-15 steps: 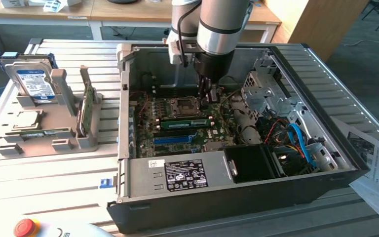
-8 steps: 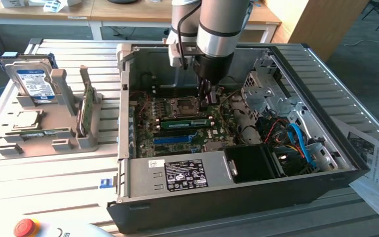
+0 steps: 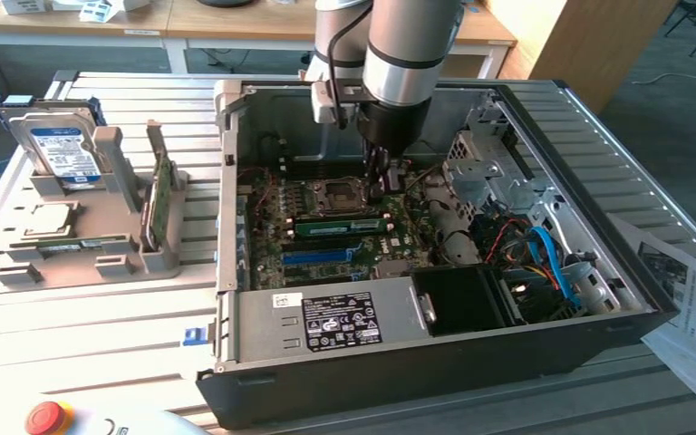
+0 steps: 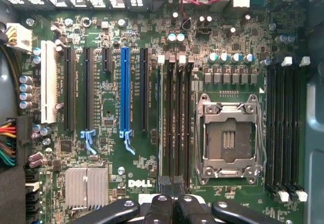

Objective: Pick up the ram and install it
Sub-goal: 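Press down the ram until it locks into place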

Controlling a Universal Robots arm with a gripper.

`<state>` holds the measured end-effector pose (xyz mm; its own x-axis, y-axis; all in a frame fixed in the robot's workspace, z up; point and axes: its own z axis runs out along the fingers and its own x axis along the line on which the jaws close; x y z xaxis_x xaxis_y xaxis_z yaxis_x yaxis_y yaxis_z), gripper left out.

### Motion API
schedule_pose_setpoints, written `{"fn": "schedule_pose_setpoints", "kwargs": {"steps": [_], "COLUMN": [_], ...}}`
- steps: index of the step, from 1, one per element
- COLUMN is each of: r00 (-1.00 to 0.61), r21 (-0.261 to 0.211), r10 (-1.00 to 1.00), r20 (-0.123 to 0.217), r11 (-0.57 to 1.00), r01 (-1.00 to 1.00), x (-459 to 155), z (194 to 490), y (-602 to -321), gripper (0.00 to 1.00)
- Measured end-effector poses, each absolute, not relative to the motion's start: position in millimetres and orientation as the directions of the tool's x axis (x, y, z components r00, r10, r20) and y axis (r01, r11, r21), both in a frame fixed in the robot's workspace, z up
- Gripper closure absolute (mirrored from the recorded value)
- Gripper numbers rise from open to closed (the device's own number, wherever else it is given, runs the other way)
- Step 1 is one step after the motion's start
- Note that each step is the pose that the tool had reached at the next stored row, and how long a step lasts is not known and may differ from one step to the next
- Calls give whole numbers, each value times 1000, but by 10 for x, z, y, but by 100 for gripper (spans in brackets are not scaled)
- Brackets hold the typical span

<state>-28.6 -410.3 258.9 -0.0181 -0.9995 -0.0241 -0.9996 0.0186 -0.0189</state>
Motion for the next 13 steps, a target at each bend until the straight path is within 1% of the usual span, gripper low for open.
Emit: {"fn": "schedule_pose_setpoints", "kwargs": {"steps": [13], "r00": [-18], "r21": [-18], "r10": [-1000], "r20": [-24], "r11": [19], "r01": [-1000], "x": [-124], "z": [2590], "y": [-4145], "gripper": [90]}}
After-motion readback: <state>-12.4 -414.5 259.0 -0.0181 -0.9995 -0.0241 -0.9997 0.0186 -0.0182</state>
